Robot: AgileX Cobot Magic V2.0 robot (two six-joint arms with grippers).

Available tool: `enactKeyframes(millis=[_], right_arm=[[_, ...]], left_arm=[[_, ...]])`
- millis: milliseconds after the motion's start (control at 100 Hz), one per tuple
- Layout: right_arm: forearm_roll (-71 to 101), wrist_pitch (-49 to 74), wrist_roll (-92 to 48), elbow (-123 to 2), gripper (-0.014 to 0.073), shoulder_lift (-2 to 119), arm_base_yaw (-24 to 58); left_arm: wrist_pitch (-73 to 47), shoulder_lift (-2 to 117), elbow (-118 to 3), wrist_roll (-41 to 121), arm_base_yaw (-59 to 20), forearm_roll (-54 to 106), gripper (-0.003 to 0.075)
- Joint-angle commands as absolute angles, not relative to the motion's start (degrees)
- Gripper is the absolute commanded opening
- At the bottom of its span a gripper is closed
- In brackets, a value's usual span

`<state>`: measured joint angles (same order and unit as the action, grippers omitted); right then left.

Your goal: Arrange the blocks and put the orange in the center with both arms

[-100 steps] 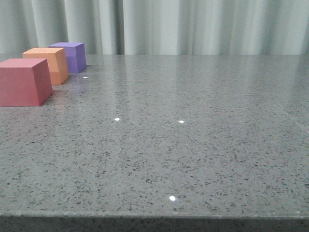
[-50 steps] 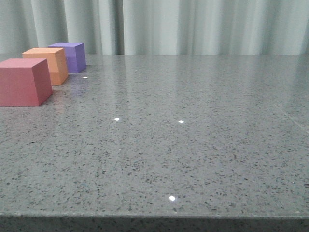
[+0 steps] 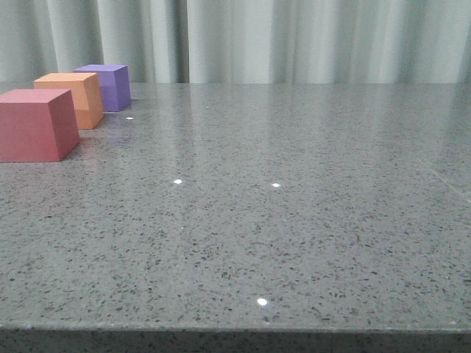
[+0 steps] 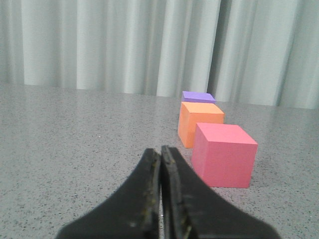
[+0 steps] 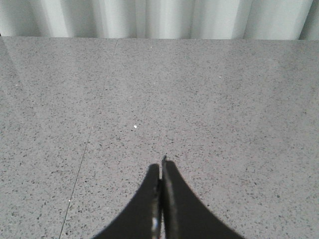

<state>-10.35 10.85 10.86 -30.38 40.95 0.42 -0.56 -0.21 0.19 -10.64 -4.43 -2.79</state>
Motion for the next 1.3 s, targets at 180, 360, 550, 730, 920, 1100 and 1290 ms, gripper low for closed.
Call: enactKeyframes(millis=[180, 360, 550, 730, 920, 1100, 1290], right_arm=[[-11.02, 6.92, 10.49, -32.01, -0.0068, 40.76, 0.12], [-11.02, 6.92, 10.49, -31.83, -0.0068, 38.85, 0.12], [-10.54, 5.92, 10.49, -27.32, -0.0068, 31.93, 0.12], [-7.97, 3.08, 10.49, -19.05, -0.0068, 22.08, 0.12], [-5.92, 0.91, 10.49, -10.86, -0.0068, 9.17, 0.12], [-2.76, 0.91, 10.49, -5.05, -0.0068, 0.36, 0.12], [-1.35, 0.59, 10.37, -1.63, -0.0068, -1.78, 0.12]], left_arm=[[3.86, -0.83, 2.59, -10.82, -4.36, -2.60, -0.0020], [3.86, -0.83, 2.59, -10.82, -4.36, -2.60, -0.0020], [3.86, -0.83, 2.59, -10.82, -4.36, -2.60, -0.0020], [3.86, -0.83, 2.59, -10.82, -4.36, -2.60, -0.0020], [3.86, -0.83, 2.59, -10.82, -4.36, -2.60, -0.0020], [3.86, -0.83, 2.59, -10.82, -4.36, -2.60, -0.0020], [3.86, -0.83, 2.59, -10.82, -4.36, -2.60, -0.0020]])
